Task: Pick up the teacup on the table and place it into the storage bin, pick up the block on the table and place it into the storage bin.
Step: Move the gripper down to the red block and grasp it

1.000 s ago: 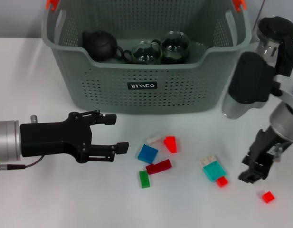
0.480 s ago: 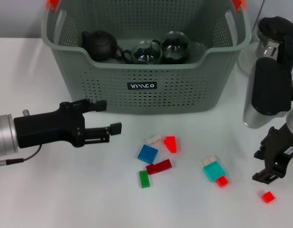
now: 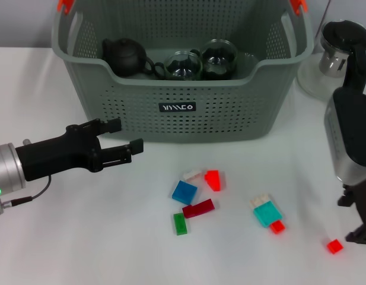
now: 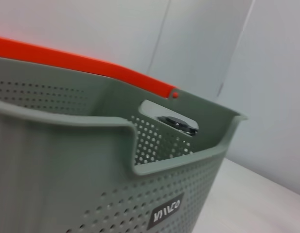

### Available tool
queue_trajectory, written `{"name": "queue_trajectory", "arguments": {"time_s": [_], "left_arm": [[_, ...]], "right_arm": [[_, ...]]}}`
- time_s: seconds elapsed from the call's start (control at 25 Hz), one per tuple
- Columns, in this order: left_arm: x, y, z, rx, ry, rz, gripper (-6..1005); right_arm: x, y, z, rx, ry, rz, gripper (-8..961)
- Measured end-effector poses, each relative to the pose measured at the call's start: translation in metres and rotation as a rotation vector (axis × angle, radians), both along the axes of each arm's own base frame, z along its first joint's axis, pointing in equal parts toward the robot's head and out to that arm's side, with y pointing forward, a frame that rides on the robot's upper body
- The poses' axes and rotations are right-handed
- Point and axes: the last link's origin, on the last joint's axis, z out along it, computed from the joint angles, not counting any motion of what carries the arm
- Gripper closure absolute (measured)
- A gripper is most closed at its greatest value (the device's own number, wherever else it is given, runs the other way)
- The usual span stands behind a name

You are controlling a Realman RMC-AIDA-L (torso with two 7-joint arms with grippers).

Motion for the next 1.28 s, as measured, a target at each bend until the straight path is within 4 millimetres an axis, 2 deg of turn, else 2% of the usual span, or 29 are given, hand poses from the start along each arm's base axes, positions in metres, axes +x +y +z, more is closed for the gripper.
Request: {"name": "queue_trajectory", "arguments": {"time_s": [0.36,0.72,1.28], "left_arm": [[-0.003,0.005,-0.009,0.03,-0.006,0.054,150],[0.003,0.005,-0.009,0.027,-0.023,0.022,150],[0.011,-0.034,-0.016,-0.072,-0.095,-0.128,150]], "right_arm": [[0.004,-0.002,0.0,-0.11,-0.039,0.104,249],[0.004,-0.007,-0.017,-0.207,-0.034,0.171,249],[0.002,-0.009,-0.03,-0.241,-0.04,0.23,270]]}}
